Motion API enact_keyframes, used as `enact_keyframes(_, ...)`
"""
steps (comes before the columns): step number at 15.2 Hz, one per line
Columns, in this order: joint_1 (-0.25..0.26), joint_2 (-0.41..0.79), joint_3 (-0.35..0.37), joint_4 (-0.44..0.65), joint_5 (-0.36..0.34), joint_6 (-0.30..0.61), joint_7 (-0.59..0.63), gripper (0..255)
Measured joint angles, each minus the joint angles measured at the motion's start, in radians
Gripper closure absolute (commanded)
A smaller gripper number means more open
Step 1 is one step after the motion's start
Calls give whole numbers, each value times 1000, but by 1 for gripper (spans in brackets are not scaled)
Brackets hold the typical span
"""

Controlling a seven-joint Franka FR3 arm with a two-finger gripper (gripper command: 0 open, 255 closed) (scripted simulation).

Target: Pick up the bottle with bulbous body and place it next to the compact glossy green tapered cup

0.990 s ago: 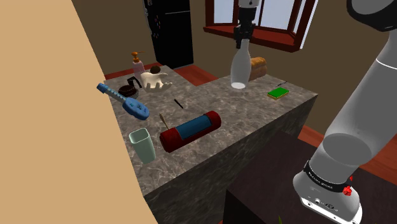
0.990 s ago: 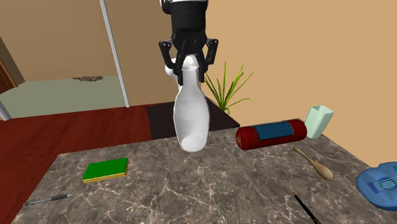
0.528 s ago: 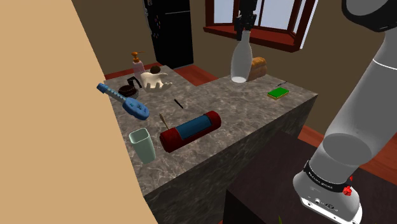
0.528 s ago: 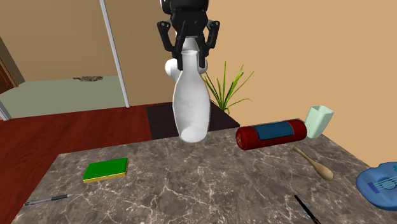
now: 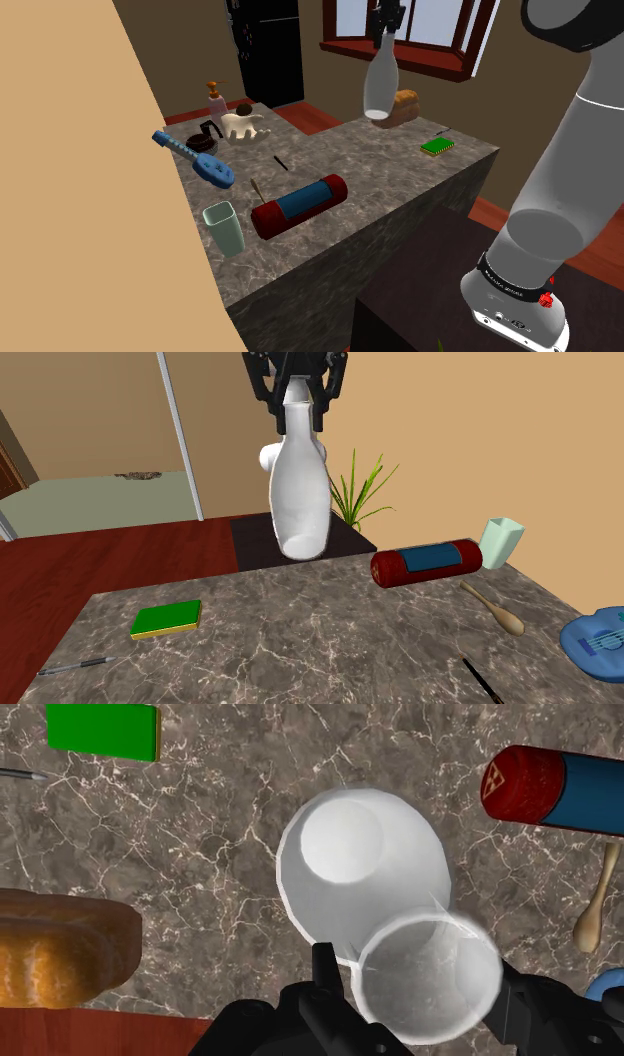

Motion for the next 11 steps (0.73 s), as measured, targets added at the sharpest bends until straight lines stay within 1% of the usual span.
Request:
enact_keyframes(4, 41, -58, 37, -52, -19, -3, 73, 255)
enact_keyframes(5, 52, -83, 49, -86, -26, 6, 96, 255)
enact_keyframes(9, 102, -154, 108, -170, -41, 21, 202, 255)
enact_keyframes(11, 124, -174, 137, -188, -43, 20, 253, 255)
